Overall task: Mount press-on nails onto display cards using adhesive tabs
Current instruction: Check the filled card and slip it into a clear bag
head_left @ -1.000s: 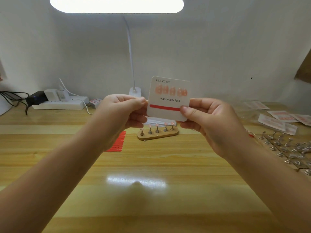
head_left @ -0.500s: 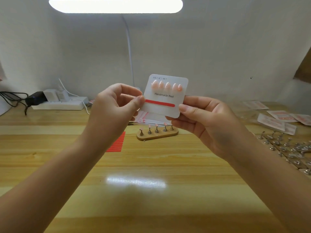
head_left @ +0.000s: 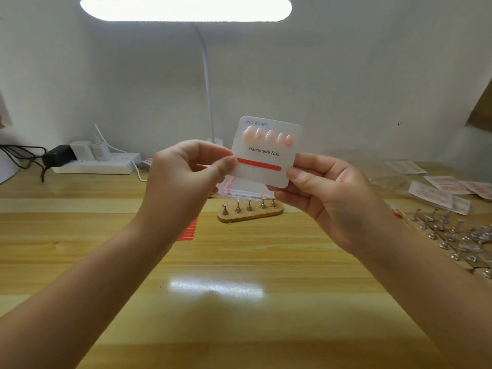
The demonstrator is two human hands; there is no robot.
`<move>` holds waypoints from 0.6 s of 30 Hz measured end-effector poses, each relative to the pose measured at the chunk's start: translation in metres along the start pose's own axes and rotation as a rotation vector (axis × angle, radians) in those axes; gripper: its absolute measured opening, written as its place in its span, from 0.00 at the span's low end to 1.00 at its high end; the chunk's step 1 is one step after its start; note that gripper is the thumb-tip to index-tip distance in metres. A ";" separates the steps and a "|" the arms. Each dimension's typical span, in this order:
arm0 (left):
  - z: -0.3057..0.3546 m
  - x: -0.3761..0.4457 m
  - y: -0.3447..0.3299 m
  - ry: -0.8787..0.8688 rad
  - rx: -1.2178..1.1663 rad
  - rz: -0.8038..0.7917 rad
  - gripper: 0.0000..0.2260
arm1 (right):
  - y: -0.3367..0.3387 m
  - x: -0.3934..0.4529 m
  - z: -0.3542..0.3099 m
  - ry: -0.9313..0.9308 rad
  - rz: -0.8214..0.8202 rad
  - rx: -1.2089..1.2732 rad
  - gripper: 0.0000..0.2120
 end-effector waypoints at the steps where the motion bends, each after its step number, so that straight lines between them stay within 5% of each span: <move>1: -0.004 0.001 -0.001 0.064 -0.094 -0.019 0.03 | 0.001 0.000 0.000 0.001 0.006 -0.007 0.11; 6: -0.012 0.002 -0.007 0.196 -0.250 -0.062 0.09 | 0.003 -0.001 0.000 0.026 0.064 -0.128 0.10; 18: -0.005 -0.001 -0.009 0.102 -0.122 -0.079 0.10 | 0.005 -0.002 -0.001 0.134 0.094 -0.288 0.09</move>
Point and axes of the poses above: each hand's wrist, its own x-axis towards the middle knuckle, its own y-axis out of the back of the hand, z = x × y, the point moved 6 cm from there along x, towards the middle knuckle, and after that the axes turned 3 degrees about x, right-handed, at the moved point
